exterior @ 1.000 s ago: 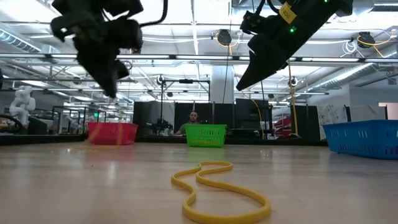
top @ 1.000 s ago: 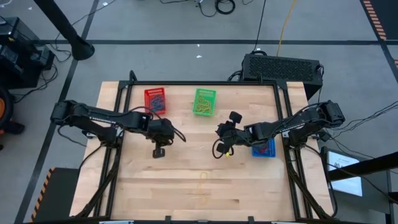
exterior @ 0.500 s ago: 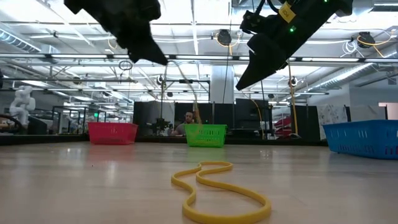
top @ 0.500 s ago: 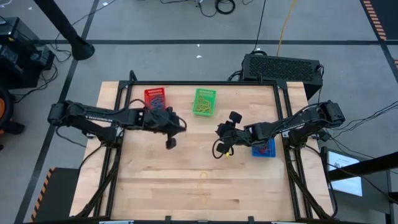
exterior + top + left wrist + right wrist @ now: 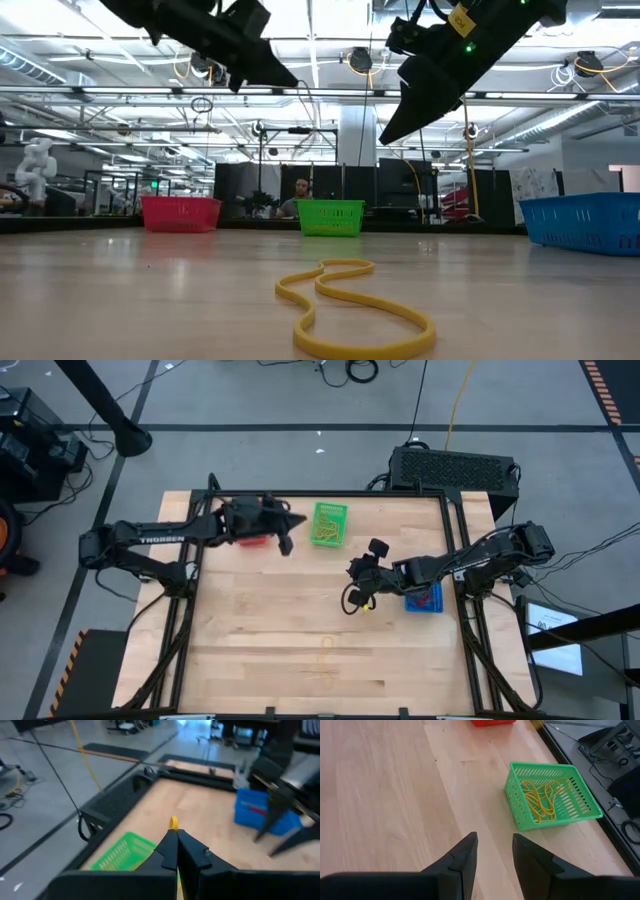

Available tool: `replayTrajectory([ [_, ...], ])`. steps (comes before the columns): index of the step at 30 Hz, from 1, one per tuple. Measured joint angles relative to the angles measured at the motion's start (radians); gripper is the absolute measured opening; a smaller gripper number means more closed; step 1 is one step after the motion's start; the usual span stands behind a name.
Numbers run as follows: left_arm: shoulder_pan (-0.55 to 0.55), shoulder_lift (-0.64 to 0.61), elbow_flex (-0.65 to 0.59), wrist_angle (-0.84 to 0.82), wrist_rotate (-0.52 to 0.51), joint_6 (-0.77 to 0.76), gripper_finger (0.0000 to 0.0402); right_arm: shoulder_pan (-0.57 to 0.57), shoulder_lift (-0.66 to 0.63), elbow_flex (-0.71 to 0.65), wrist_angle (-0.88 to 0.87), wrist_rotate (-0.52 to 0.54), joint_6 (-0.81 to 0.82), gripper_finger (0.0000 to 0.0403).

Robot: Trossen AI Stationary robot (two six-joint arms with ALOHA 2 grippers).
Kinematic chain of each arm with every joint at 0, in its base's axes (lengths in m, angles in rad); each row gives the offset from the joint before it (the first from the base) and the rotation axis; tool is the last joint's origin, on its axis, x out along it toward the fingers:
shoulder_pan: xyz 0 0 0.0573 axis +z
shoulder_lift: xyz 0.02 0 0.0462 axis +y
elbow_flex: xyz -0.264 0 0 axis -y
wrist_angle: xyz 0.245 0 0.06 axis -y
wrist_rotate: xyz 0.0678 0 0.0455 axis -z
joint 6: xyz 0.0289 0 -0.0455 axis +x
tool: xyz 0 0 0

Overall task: Sort rubber bands into baskets
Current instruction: Put the yellow rubber band into the green bin

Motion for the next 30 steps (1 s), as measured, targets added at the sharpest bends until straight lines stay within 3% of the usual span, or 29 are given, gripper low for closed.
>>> replayTrajectory([
  [7, 0.089, 0.097, 0.001, 0.099, 0.080, -0.009, 0.0000, -0.012, 0.000, 0.000, 0.001, 0.005, -0.011, 0.0116],
  [15, 0.130, 0.239, 0.001, 0.197, 0.084, -0.010, 0.0000, -0.047, 0.000, 0.000, 0.009, 0.128, -0.018, 0.0116],
  [21, 0.152, 0.328, 0.002, 0.292, 0.118, -0.036, 0.0000, -0.087, 0.000, 0.000, 0.013, 0.133, -0.033, 0.0116],
  [30, 0.166, 0.469, 0.121, 0.256, 0.129, -0.062, 0.0000, -0.111, 0.000, 0.000, 0.023, 0.130, -0.034, 0.0116],
])
